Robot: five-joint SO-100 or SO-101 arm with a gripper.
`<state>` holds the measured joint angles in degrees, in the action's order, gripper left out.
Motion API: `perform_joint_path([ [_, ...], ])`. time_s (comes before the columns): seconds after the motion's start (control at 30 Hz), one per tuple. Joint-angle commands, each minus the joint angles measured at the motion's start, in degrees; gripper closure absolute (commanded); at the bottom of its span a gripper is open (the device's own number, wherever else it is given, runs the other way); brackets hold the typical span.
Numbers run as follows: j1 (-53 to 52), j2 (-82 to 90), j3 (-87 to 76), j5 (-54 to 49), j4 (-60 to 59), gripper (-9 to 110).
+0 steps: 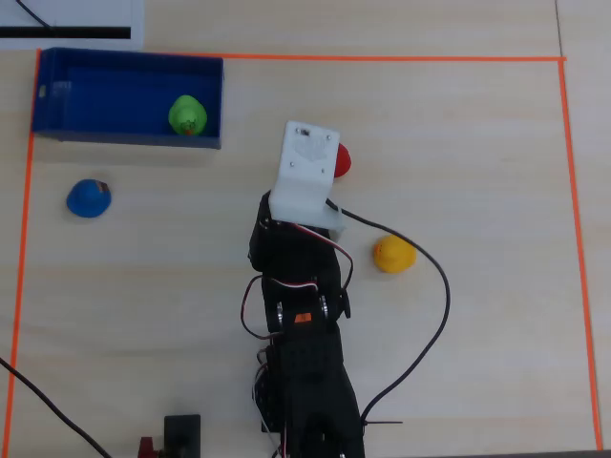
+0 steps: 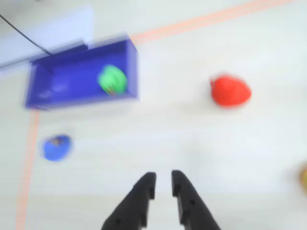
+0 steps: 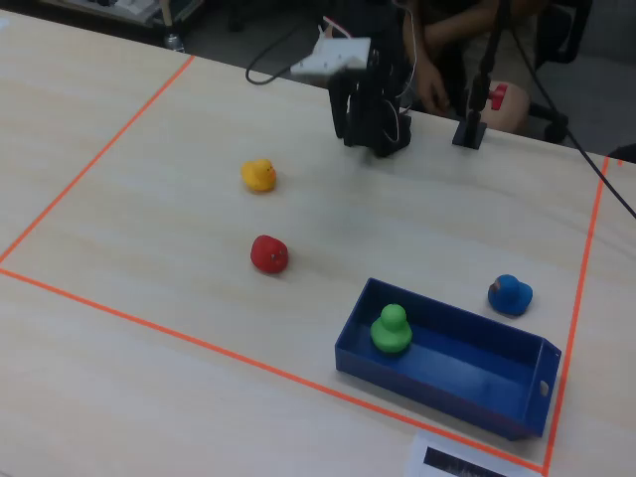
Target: Grasp green duck and put it into box.
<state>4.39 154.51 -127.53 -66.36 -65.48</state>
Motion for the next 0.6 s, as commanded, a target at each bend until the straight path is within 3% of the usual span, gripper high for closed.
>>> perform_joint_path([
  [0.0, -0.97, 5.89, -25.84, -2.29, 9.23, 101],
  [0.3, -0.35, 17.49, -48.16, -8.35, 14.68, 101],
  [0.57, -3.16, 26.28, -50.63, -13.89, -3.69, 101],
])
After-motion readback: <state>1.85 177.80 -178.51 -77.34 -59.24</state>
